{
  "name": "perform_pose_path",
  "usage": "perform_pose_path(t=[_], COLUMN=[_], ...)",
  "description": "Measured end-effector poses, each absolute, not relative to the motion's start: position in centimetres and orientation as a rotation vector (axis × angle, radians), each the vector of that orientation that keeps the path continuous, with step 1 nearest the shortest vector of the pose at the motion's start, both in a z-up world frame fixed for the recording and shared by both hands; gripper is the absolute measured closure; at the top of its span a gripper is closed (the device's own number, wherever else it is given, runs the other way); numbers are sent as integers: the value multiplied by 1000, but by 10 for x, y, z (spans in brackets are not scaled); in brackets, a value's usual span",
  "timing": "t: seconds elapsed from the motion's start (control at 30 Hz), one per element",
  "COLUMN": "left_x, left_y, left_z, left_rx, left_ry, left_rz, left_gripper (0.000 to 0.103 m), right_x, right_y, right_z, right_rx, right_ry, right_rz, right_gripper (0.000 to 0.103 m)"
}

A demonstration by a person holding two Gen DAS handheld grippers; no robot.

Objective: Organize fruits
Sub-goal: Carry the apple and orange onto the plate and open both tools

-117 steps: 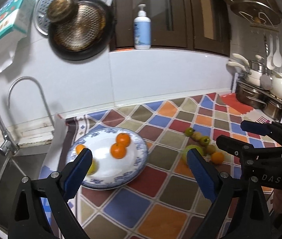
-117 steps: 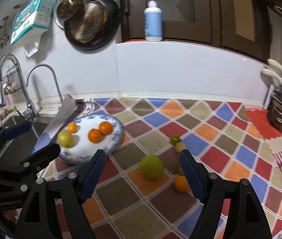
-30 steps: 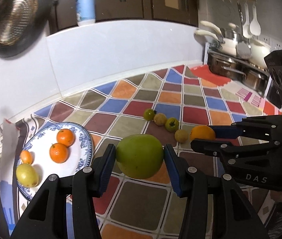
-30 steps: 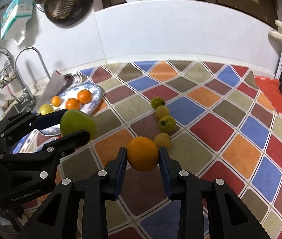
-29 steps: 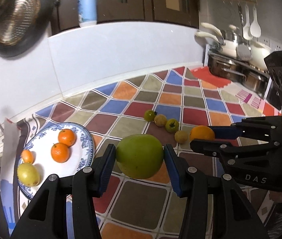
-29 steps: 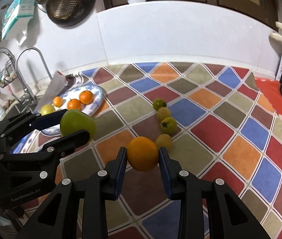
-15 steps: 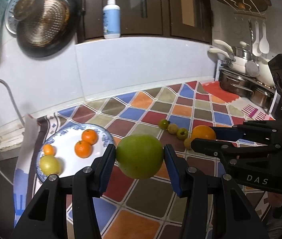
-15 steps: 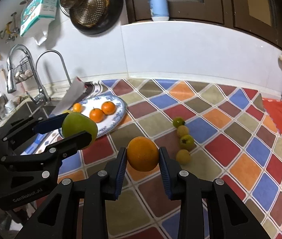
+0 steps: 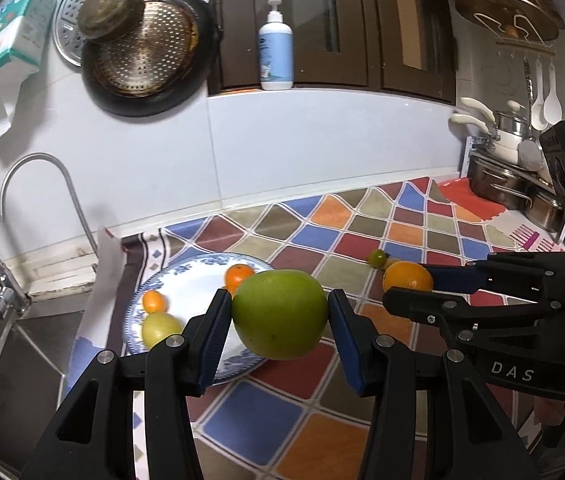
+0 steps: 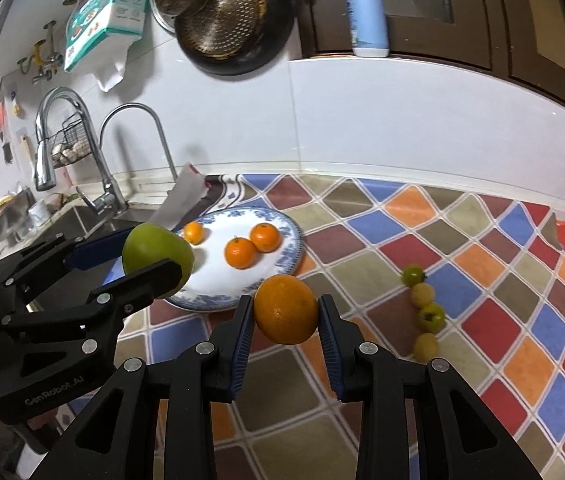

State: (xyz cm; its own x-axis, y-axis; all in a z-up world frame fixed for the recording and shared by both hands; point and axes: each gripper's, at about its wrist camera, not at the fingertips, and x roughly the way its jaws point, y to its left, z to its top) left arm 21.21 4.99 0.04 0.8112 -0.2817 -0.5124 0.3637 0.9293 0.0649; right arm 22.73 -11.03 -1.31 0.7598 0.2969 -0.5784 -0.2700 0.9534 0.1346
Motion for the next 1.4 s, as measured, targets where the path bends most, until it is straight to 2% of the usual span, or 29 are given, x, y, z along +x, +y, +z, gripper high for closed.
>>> perform_pose_path(t=[0.77, 1.4], left_x=[276, 353], left_y=[114, 119], left_z=[-10, -48], left_rx=[173, 187], left_ry=[544, 631], left_rz=[-332, -368], left_gripper=[54, 54], right_x=[285, 350], right_y=[-35, -19], right_z=[-20, -67], right_rx=[23, 11], right_ry=[665, 814], right_rz=[339, 342], right_gripper=[70, 70])
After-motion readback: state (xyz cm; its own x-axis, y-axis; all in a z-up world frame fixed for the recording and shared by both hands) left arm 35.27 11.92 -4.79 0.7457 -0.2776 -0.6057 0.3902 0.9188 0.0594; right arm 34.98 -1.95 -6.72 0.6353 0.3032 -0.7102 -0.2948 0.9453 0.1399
